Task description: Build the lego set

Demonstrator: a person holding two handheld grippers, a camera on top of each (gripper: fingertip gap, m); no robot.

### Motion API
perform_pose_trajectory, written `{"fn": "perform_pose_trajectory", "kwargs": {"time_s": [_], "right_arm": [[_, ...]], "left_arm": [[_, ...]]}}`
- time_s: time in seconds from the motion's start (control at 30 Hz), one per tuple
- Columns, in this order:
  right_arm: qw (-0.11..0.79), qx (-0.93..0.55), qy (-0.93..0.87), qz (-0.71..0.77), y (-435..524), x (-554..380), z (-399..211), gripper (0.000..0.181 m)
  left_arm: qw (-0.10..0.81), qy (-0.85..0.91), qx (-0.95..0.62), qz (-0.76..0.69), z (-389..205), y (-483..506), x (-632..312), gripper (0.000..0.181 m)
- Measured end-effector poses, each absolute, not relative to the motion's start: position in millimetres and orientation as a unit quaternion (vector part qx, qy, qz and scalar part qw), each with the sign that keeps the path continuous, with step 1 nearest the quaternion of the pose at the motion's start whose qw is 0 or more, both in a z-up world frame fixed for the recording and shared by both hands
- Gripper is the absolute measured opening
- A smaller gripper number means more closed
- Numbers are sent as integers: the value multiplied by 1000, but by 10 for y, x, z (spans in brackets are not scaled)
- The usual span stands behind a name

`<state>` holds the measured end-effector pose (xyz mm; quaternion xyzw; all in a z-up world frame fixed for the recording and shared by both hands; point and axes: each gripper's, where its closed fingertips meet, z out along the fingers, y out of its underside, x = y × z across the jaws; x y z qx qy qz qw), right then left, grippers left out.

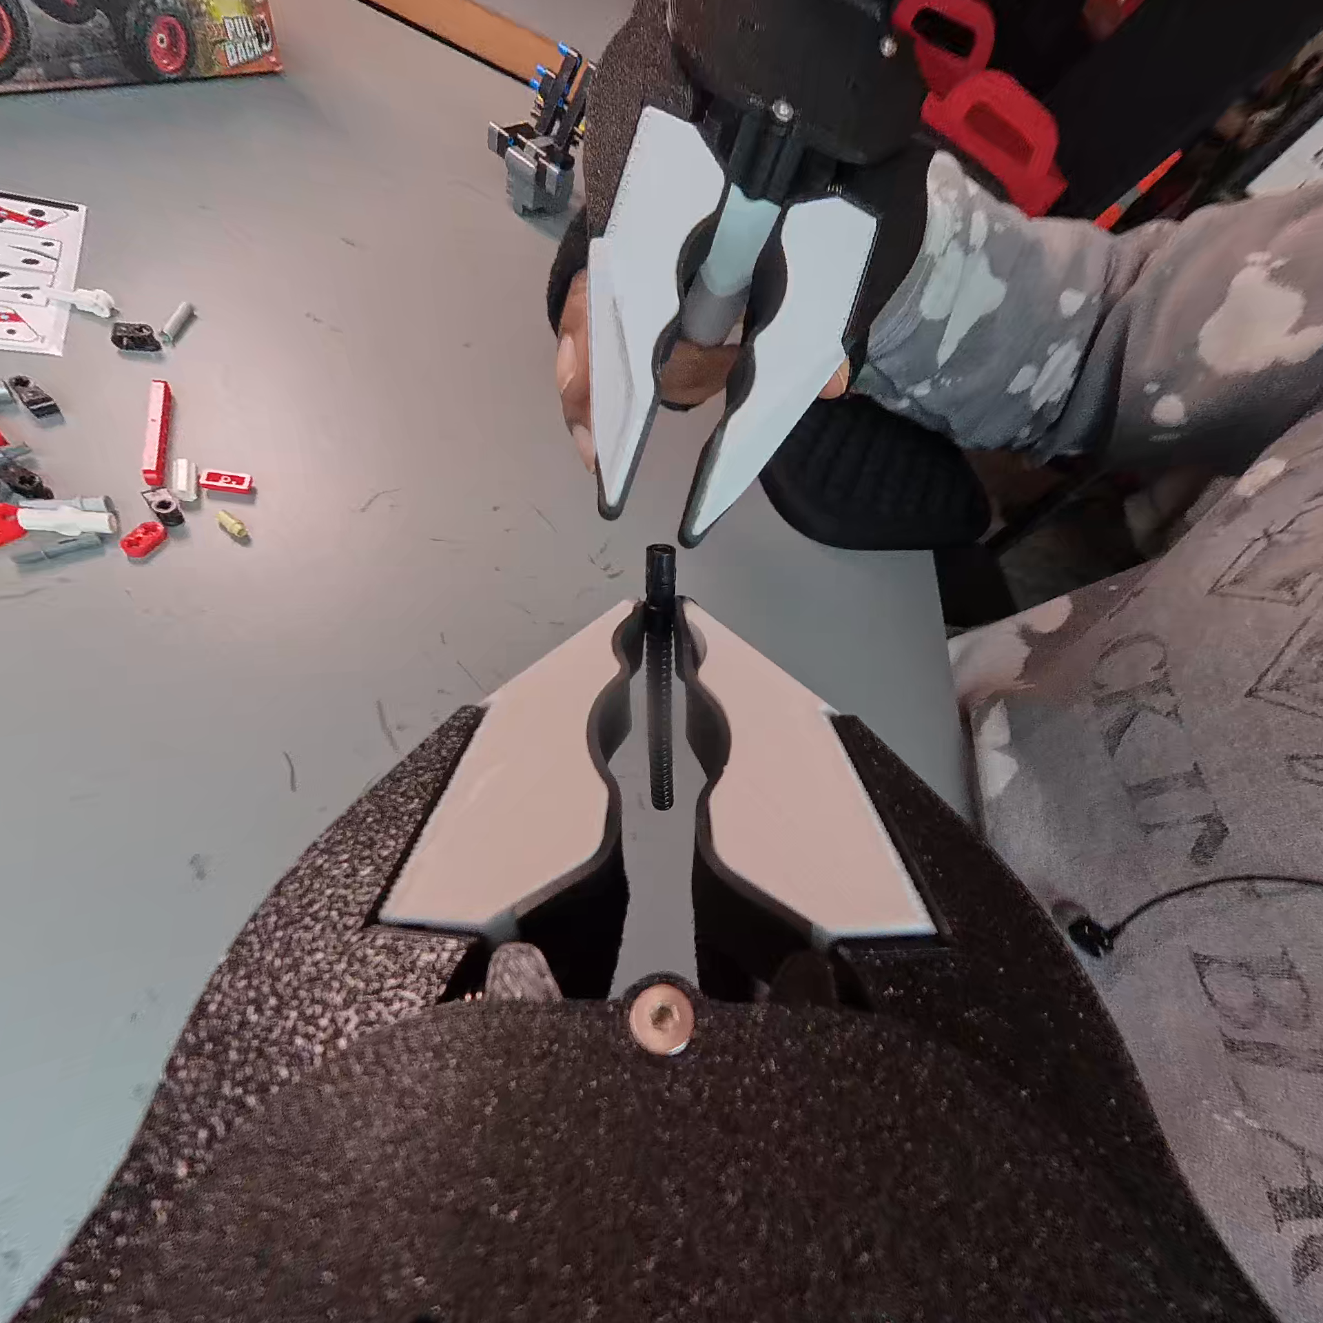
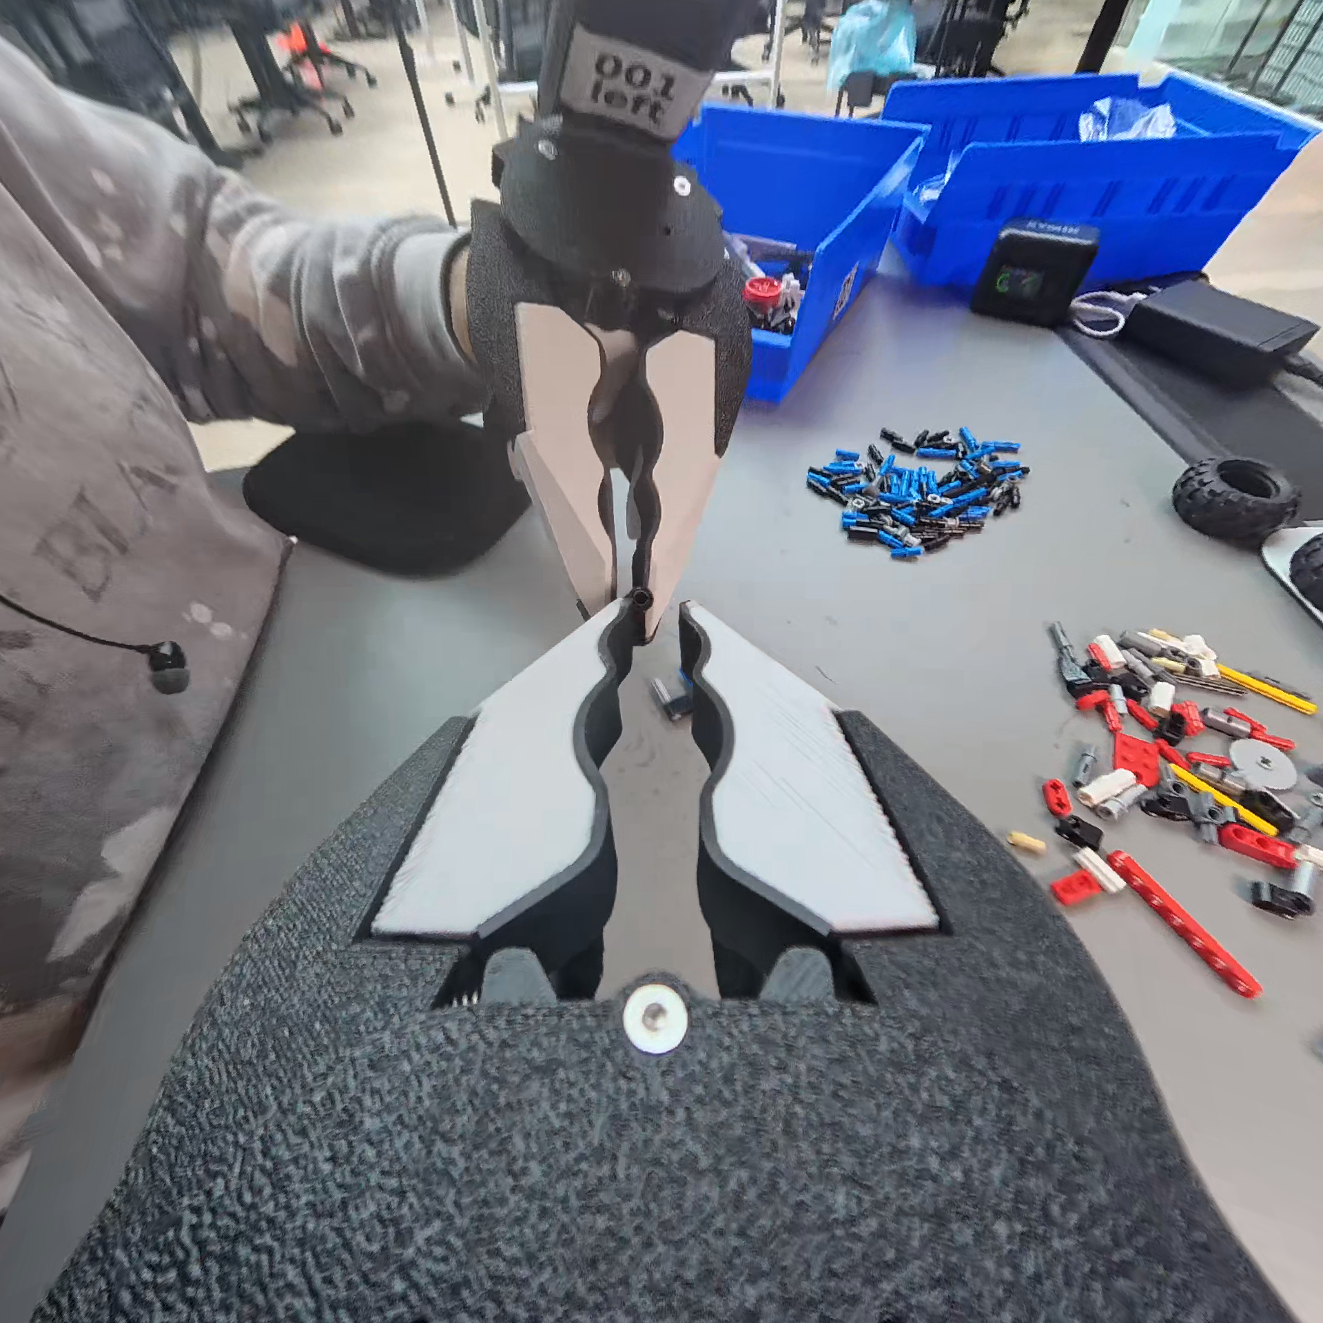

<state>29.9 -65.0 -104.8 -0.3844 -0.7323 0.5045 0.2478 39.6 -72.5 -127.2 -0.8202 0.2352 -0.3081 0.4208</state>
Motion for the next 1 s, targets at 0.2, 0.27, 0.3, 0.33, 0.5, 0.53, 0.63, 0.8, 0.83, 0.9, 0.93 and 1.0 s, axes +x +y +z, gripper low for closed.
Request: {"fn": "perform_pose_trajectory", "kwargs": {"time_s": [0.2,0.27,0.3,0.33,0.5,0.53,0.63,0.8,0.83,0.9,0.93,1.0], "right_arm": [[243,-351,-699,574,-819,221,-974,34],[250,-327,-710,571,-908,229,-992,41],[264,-318,-720,557,-935,221,-1014,44],[294,-308,-731,533,-940,197,-1038,47],[342,-265,-740,514,-1115,169,-1016,57],[337,-271,-734,524,-1106,160,-1009,50],[276,-306,-685,600,-1022,169,-957,26],[190,-341,-619,681,-940,194,-976,14],[174,-341,-610,693,-944,210,-968,14],[147,-337,-592,718,-943,249,-928,8],[140,-342,-577,729,-912,249,-901,8],[131,-355,-555,741,-822,240,-879,8]], "left_arm": [[436,137,-756,-468,-1075,-840,382,6],[428,104,-725,-529,-1003,-858,351,6],[423,95,-711,-553,-969,-874,346,6],[419,90,-701,-570,-948,-890,347,6],[403,75,-690,-597,-971,-914,367,7],[401,74,-688,-600,-979,-920,369,7],[399,59,-682,-611,-1004,-888,345,9],[385,32,-662,-642,-1054,-826,317,18],[387,31,-662,-641,-1071,-813,321,24],[402,38,-651,-643,-1037,-812,303,29],[407,45,-636,-654,-975,-839,283,30],[413,51,-613,-672,-885,-882,229,29]]}}
